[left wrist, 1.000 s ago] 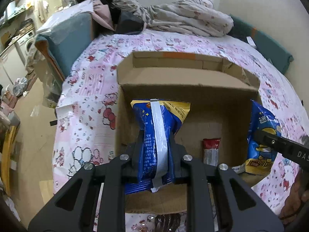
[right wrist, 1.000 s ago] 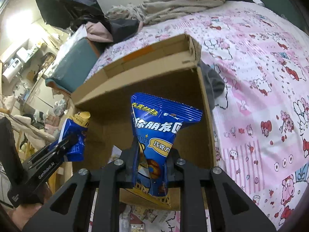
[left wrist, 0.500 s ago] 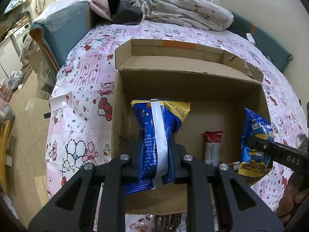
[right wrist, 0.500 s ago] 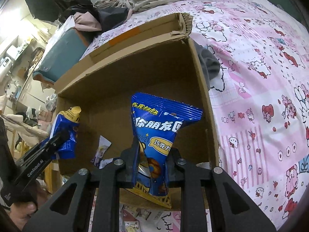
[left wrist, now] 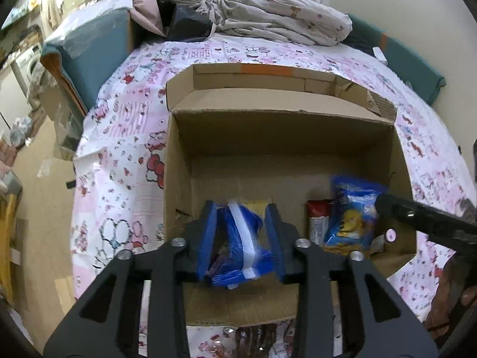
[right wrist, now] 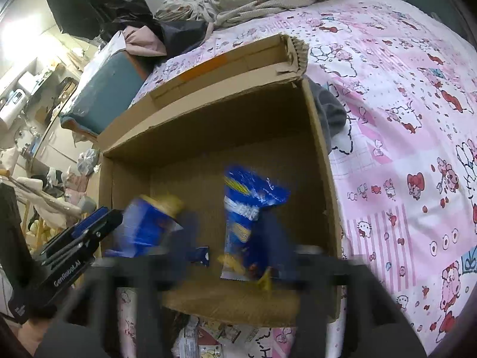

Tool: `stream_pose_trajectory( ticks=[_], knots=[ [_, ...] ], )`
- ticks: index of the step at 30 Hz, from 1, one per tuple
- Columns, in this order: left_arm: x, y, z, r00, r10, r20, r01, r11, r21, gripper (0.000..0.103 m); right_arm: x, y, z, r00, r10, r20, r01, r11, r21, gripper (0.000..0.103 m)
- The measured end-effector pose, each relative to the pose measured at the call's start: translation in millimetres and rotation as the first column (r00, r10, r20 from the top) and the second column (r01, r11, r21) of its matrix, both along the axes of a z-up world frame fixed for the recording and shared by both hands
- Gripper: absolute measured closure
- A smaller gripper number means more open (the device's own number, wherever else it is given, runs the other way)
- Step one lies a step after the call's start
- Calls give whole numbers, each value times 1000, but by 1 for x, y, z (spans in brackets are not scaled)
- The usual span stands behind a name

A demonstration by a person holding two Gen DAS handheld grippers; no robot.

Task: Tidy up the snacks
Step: 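Lower both blue bags into the box and open both tools, then grasp dark meat packet with left tool while right tool reaches toward the pile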

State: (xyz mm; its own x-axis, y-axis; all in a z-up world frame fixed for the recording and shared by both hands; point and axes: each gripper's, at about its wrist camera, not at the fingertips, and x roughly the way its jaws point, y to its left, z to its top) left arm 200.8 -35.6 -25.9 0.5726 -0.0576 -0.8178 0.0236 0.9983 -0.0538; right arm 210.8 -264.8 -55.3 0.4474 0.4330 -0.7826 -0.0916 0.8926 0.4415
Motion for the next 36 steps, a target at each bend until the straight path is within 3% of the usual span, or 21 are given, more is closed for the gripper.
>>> stream_pose_trajectory(
  ticks=[2, 4, 5, 12, 17, 24, 29, 36],
  knots=[
    [-2, -1, 4, 1000, 3, 21, -3, 1000, 3, 53, -3, -4, 4, 999, -31, 31, 32, 999, -3, 9],
    [-4, 1, 9, 999, 22, 39, -22, 1000, -5, 25, -3, -4, 9, 998, -29, 47, 29, 999, -17, 10],
    [-6, 2, 11, 998, 27, 50, -27, 1000, -9, 20, -4, -4, 11, 998, -29, 56, 31, 999, -24, 10],
    [-13, 3, 20, 997, 23, 76, -21, 999, -33, 19, -17, -12, 27, 988, -99, 119, 105, 994, -42, 10],
    [-21, 13, 30, 994, 67, 85, -60, 995, -80, 19, -28, -17, 34, 991, -93, 96, 93, 996, 1, 10],
    [-34, 21, 42, 991, 78, 106, -68, 993, -94, 16, -51, -16, 44, 992, -66, 109, 68, 998, -16, 10],
    [-55, 27, 45, 992, 83, 98, -67, 987, -148, 16, -64, -20, 51, 985, -96, 143, 102, 994, -32, 10],
    [-84, 34, 42, 989, 116, 96, -101, 984, -146, 16, -83, -24, 45, 986, -107, 125, 110, 994, -21, 10]
  ],
)
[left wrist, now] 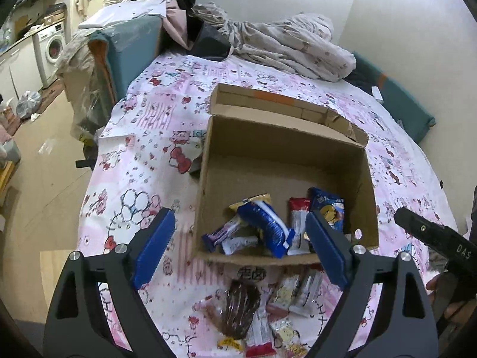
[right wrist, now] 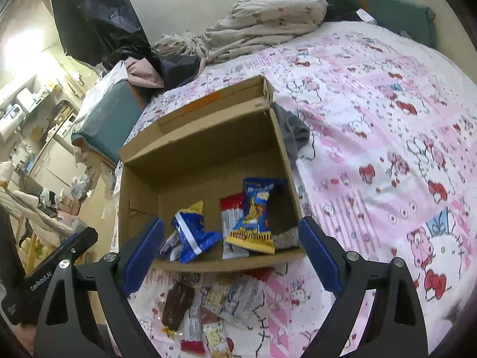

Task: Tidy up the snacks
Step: 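Grasp dark meat packet with left tool while right tool reaches toward the pile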

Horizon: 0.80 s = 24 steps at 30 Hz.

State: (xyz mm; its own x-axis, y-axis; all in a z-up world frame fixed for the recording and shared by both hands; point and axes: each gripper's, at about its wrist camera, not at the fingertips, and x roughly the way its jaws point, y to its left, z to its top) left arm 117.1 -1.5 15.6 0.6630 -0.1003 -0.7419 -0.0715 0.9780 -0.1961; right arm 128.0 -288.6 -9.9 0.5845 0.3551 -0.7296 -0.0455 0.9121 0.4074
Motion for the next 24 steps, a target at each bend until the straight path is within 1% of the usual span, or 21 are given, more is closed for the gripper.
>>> stream_pose_trajectory(
  ticks=[3, 4, 6, 8, 10, 12, 14, 15, 16, 17, 19, 21, 23, 24],
  knots=[
    [-9, 4, -1, 1000, 15, -6, -15, 1000, -4, 16, -7, -2, -8, 999, -3, -32, 3, 1000, 7, 10],
    [-8, 5, -4, 999, 18, -51, -18, 1000, -2, 16, -10, -4, -11, 999, -7, -44, 8, 1000, 9, 10],
    [-6, 6, -10, 990, -5, -138, 9, 1000, 23, 16, -14, -9, -19, 997, -21, -79, 23, 1000, 20, 10],
    [-11, 7, -14, 989, -7, -145, 14, 999, 44, 16, -19, -13, -26, 993, -32, -110, 36, 999, 36, 10],
    [-16, 12, -17, 988, 5, -156, 0, 999, 32, 16, -22, -15, -35, 988, -44, -151, 51, 998, 40, 10],
    [-18, 15, -22, 983, 2, -183, 0, 1000, 14, 16, -24, -17, -46, 979, -53, -199, 58, 998, 21, 10],
    [-19, 18, -28, 977, 5, -215, -4, 1000, 7, 16, -25, -21, -60, 964, -71, -257, 76, 997, 11, 10],
    [-20, 19, -32, 973, 2, -229, -4, 1000, -10, 16, -25, -23, -67, 954, -79, -289, 88, 996, 19, 10],
    [-20, 20, -38, 968, -7, -252, -1, 999, -34, 16, -25, -26, -75, 942, -87, -325, 103, 994, 31, 10],
    [-19, 19, -42, 963, -12, -269, 2, 999, -39, 16, -25, -28, -79, 935, -90, -343, 110, 993, 36, 10],
    [-16, 13, -55, 947, -27, -321, 22, 1000, -17, 16, -26, -28, -85, 922, -95, -376, 119, 992, 41, 10],
    [-13, 4, -69, 929, -62, -365, 61, 998, -13, 16, -25, -27, -87, 919, -89, -384, 115, 992, 46, 10],
    [-10, -9, -85, 906, -104, -411, 103, 994, -25, 16, -25, -25, -86, 922, -80, -378, 102, 994, 40, 10],
    [-9, -16, -93, 892, -123, -435, 127, 992, -18, 16, -25, -24, -86, 924, -77, -375, 97, 995, 35, 10]
  ],
)
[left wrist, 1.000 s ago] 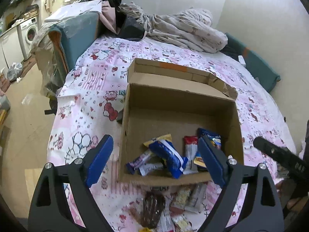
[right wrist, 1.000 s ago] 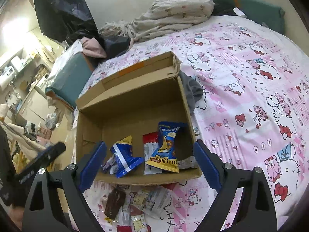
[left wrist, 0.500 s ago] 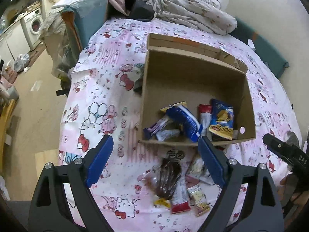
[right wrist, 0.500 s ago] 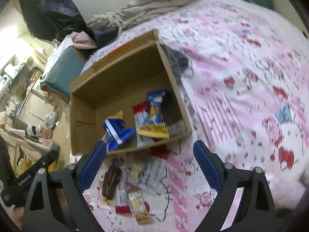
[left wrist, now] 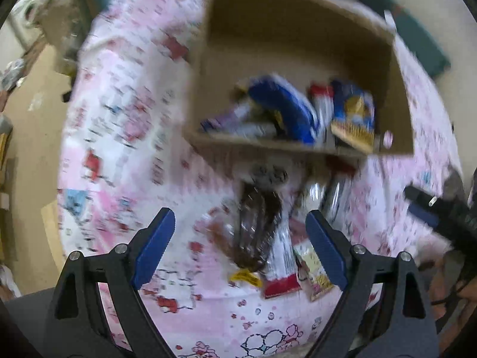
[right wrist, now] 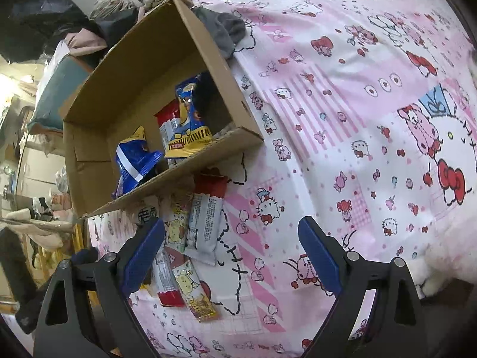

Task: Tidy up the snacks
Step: 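Grasp dark meat packet with left tool while right tool reaches toward the pile, then lift meat packet with left tool while right tool grasps red-white bar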

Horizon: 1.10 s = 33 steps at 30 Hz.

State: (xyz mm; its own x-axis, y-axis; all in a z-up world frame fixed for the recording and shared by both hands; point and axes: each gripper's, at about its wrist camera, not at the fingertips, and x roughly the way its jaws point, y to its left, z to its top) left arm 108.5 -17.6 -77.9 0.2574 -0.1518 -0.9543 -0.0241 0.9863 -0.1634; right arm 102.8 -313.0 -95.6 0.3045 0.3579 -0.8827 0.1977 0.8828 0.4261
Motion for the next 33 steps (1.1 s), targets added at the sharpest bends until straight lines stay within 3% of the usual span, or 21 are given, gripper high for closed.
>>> stream_pose_trajectory(
  ticks=[7, 10, 19, 21, 23, 33],
  knots=[
    [8, -43, -50, 985, -137, -101, 150, 979, 137, 16, 1, -2, -4, 1000, -4, -13, 4, 1000, 6, 10],
    [9, -45, -65, 978, -151, -146, 172, 975, 142, 16, 3, -2, -6, 1000, -6, -17, 6, 1000, 6, 10],
    [14, -65, -77, 972, -197, -126, 218, 959, 182, 16, 7, 5, -9, 999, 17, -29, -17, 1000, -1, 10],
    [18, -64, -78, 975, -190, -116, 208, 963, 173, 22, 7, 7, -10, 999, 23, -30, -23, 1000, -17, 10],
    [21, -58, -74, 980, -174, -99, 190, 966, 174, 42, 7, 6, -12, 999, 19, -36, -20, 999, -26, 10],
    [2, -31, -36, 993, -100, -68, 103, 994, 42, 44, 8, 6, -10, 999, 20, -27, -21, 1000, -15, 10]
  ],
)
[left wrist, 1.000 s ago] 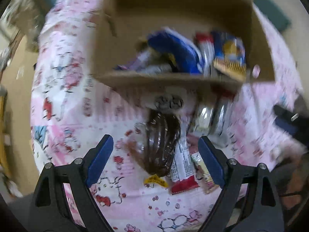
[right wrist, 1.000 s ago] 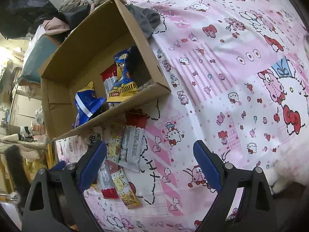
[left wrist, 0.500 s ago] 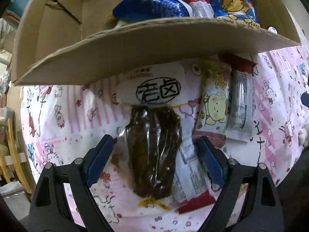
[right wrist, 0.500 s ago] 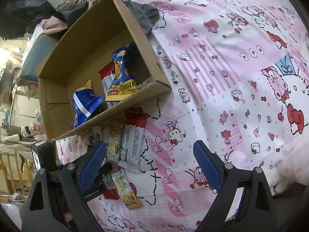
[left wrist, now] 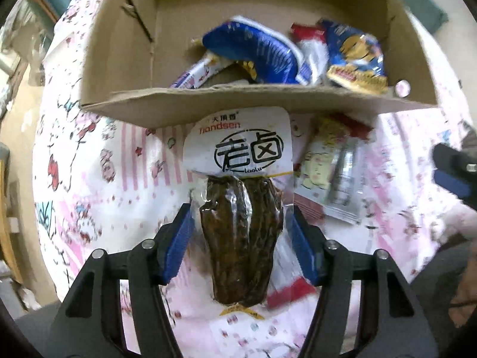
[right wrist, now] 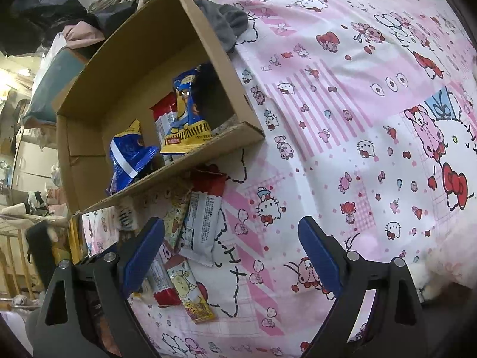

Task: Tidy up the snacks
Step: 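Lift meat packet with left tool while right tool grasps red-white bar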

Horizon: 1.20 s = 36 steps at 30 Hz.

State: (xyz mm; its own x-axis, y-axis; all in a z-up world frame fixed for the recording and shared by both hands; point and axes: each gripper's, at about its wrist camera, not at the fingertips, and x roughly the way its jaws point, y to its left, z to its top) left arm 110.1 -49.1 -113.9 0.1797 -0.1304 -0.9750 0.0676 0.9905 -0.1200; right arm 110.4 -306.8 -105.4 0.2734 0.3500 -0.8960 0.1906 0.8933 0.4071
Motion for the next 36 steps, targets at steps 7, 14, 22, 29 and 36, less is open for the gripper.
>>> stream_pose_trajectory(
  ticks=[7, 14, 22, 29, 36],
  knots=[
    [-33, 32, 36, 998, 56, 41, -56, 998, -3, 45, -5, -6, 0, 1000, -15, -13, 16, 999, 37, 10],
    [-56, 45, 76, 975, 148, 164, -145, 989, -28, 45, -6, -5, -7, 999, -22, -44, 25, 998, 62, 24],
    [-48, 49, 82, 954, 193, 231, -191, 981, -30, 45, 18, 38, -30, 992, 73, -99, -73, 997, 7, 40],
    [-44, 51, 66, 958, 208, 198, -209, 978, -19, 45, 28, 72, -51, 979, 167, -116, -178, 980, -94, 49],
    [-42, 49, 67, 957, 212, 200, -210, 977, -30, 45, 17, 81, -54, 963, 242, -117, -260, 947, -187, 69]
  ],
)
